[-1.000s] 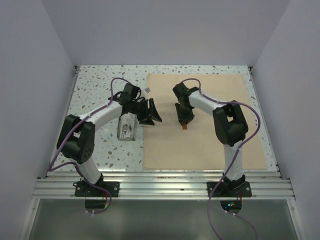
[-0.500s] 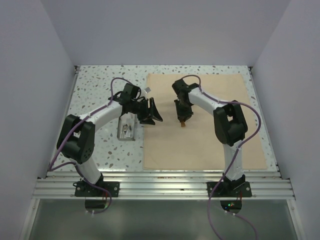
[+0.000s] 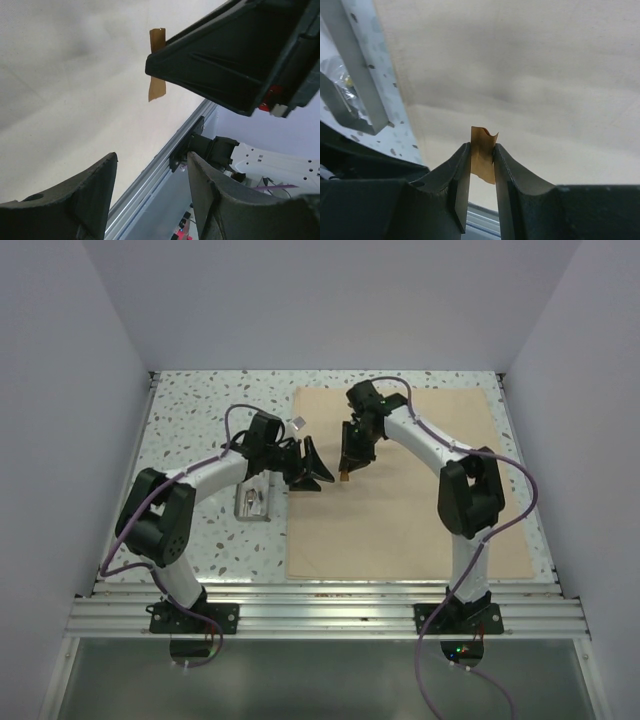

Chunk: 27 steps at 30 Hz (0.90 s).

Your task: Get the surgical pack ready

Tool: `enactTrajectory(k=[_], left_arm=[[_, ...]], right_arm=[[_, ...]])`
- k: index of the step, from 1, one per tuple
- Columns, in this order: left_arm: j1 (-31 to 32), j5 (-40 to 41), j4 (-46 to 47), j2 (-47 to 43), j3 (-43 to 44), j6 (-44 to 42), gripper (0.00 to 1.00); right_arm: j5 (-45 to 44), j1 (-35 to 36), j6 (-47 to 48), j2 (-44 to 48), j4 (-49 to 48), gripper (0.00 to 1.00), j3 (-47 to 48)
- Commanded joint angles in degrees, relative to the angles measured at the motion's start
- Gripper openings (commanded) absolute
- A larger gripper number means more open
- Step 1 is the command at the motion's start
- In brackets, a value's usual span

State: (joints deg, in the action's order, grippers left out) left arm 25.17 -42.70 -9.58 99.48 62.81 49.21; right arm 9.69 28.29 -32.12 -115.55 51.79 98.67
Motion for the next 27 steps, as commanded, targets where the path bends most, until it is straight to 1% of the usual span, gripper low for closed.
enactTrajectory(k=[1, 5, 9, 10, 11, 15, 17, 21, 23, 26, 27], left_arm=[[0.23, -1.51, 5.71, -0.78, -0.93, 2.82, 0.62], [0.41, -1.77, 8.52, -1.31, -2.16, 4.84, 0.62], [0.76, -1.69, 8.62, -1.31, -2.16, 5.81, 0.59], [0.67, -1.69, 11.05, -1.13, -2.16, 6.5, 0.59], [0.93, -1.69, 11.43, -1.22, -2.34, 6.86, 0.58], [0.93, -1.77, 14.23, -0.87, -2.78, 9.14, 0.51], [0.94, -1.69, 15.12, -0.7, -2.86, 9.85, 0.5], [0.94, -1.86, 16.87, -0.34, -2.69, 11.43, 0.42], [0.94, -1.6, 17.14, -0.34, -2.69, 11.61, 0.4], [1.2, -1.6, 17.41, -0.17, -2.69, 11.96, 0.34], [1.29, -1.77, 17.75, 0.01, -2.69, 12.31, 0.31]], right_arm=[[6.12, 0.18, -4.7, 4.19, -1.07, 0.29, 2.05], [9.11, 0.18, -6.46, 5.42, -2.13, 0.29, 1.79], [10.69, 0.27, -7.52, 6.47, -3.44, 0.29, 0.65], [10.78, 0.27, -7.78, 6.74, -3.62, 0.29, 0.03], [10.96, 0.18, -7.87, 7.0, -3.71, 0.29, -0.32], [11.84, 0.27, -8.22, 8.05, -4.33, 0.29, -1.64], [11.93, 0.27, -8.31, 8.41, -4.59, 0.29, -2.52], [12.37, 0.36, -8.49, 9.11, -5.03, 0.29, -3.57], [12.54, 0.27, -8.31, 9.37, -5.03, 0.29, -3.93], [12.98, 0.45, -8.31, 9.64, -5.47, 0.29, -4.45], [13.07, 0.45, -8.4, 9.73, -5.56, 0.29, -4.37]])
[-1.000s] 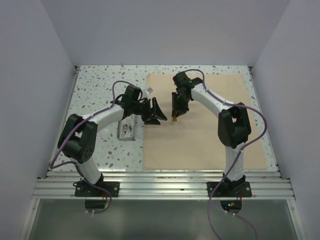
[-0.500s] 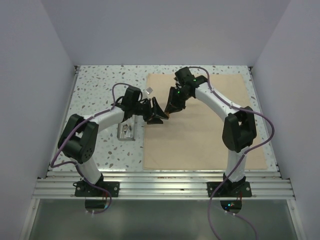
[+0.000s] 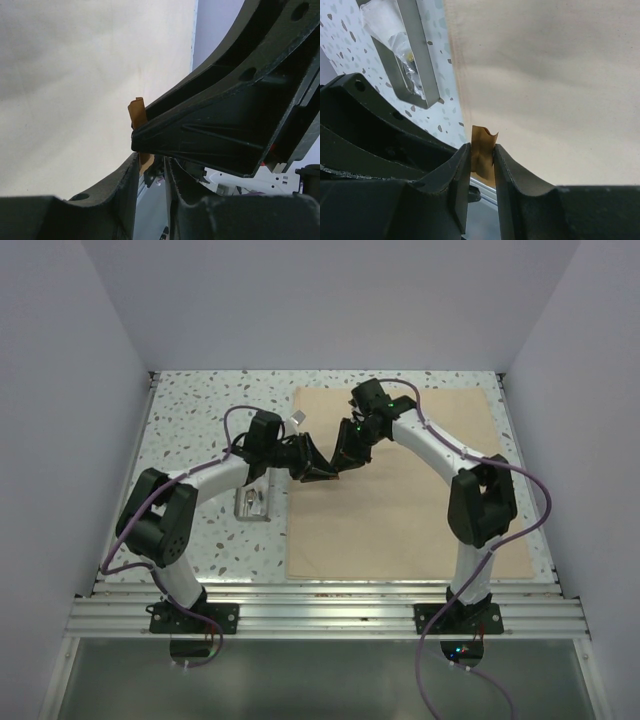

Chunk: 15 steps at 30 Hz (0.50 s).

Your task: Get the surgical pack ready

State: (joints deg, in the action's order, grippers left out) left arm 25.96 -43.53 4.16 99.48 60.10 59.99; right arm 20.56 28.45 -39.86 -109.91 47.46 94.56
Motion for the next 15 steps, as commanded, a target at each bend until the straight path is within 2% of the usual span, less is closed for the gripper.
enactTrajectory(k=[1, 5, 8, 9, 13, 15], left_arm=[[0.5, -0.86, 4.18, -0.08, 0.02, 1.62, 0.29], [0.85, -0.77, 4.01, 0.1, 0.11, 1.63, 0.19], [0.94, -0.33, 3.48, -0.08, 0.02, 1.36, 0.03], [0.85, -0.07, 2.53, 0.01, 0.11, 1.01, 0.0], [0.94, 0.9, 0.5, -0.52, 0.28, -0.48, 0.0], [0.94, 1.77, -2.21, -1.21, 0.81, -2.58, 0.0]], right_arm=[[2.21, 0.21, -0.57, 4.17, -1.14, 0.29, -0.26], [2.56, 0.29, -0.75, 4.26, -1.41, 0.29, -0.17], [3.0, 0.29, -0.75, 4.09, -1.32, 0.29, 0.18], [3.09, 0.29, -0.84, 4.09, -1.41, 0.29, 0.18], [2.91, 0.29, -0.75, 3.82, -1.23, 0.32, 1.06], [1.34, 0.29, 0.47, 3.21, 1.12, 0.41, 1.94]])
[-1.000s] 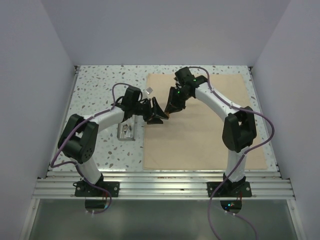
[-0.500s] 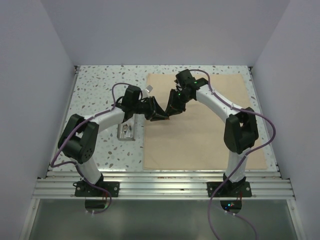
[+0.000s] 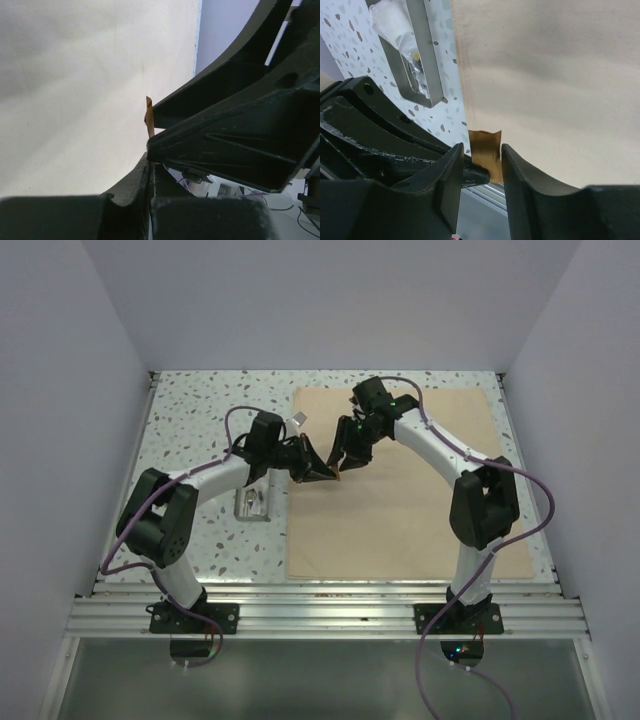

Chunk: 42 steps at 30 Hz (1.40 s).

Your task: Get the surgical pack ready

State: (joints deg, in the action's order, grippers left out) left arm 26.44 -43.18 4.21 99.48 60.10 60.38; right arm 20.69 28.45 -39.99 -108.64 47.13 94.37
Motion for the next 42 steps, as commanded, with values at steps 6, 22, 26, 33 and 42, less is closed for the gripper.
enactTrajectory(k=[6, 22, 26, 33, 42], left_arm=[[-1.47, 10.45, -25.32, -3.24, 7.13, -18.68, 0.0], [-14.39, 31.75, -47.01, -4.21, 6.43, -35.68, 0.0], [-14.39, 34.3, -49.29, -3.15, 7.49, -36.91, 0.14], [-14.39, 42.03, -53.33, -9.21, 10.56, -37.18, 0.5], [-14.74, 46.25, -52.64, -5.1, 9.51, -37.88, 0.53]], right_arm=[[-7.32, -1.81, 8.5, -0.08, 11.04, 0.6, 8.99], [-10.85, -4.8, 16.61, 4.58, 12.02, 0.63, -1.12], [-10.4, -5.24, 17.13, 4.66, 11.93, 0.63, -1.2], [-9.79, -5.77, 17.66, 5.19, 10.88, 0.63, -3.48], [-9.26, -5.95, 17.75, 5.89, 9.55, 0.63, -5.33]])
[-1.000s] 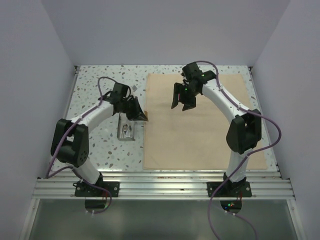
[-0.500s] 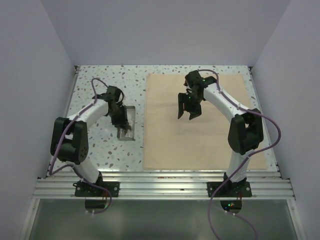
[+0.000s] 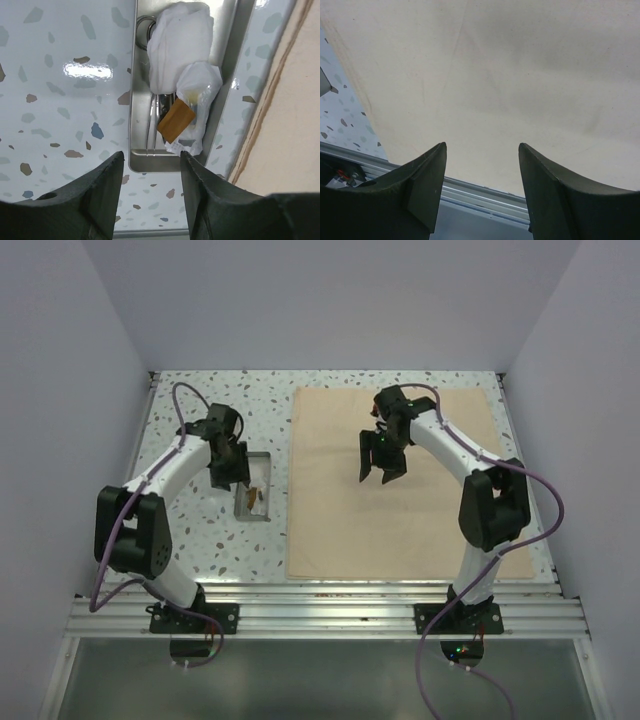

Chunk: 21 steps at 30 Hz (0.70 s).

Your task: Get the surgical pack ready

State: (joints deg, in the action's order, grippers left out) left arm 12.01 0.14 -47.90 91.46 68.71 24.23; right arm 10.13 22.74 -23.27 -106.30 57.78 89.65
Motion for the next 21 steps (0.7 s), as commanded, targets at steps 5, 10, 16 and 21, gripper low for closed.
enactTrajectory(k=[5, 10, 16, 21], left_arm=[[-0.94, 3.98, 1.49, 9.08, 1.87, -3.04, 0.48], [-2.34, 4.16, 2.64, 11.89, 1.87, -4.1, 0.36], [-3.13, 3.55, 2.99, 12.87, 2.75, -5.68, 0.0], [-3.13, 3.03, 0.0, 12.43, 6.34, -5.51, 0.0]], right_arm=[[1.03, -1.29, 1.38, 5.22, -1.35, 0.63, -2.37], [1.3, -3.58, 1.21, 6.28, -1.7, 0.63, -3.86], [0.86, -4.9, 1.29, 5.93, -1.7, 0.63, -4.13], [0.77, -5.78, 1.21, 5.05, -2.06, 0.63, -3.52]])
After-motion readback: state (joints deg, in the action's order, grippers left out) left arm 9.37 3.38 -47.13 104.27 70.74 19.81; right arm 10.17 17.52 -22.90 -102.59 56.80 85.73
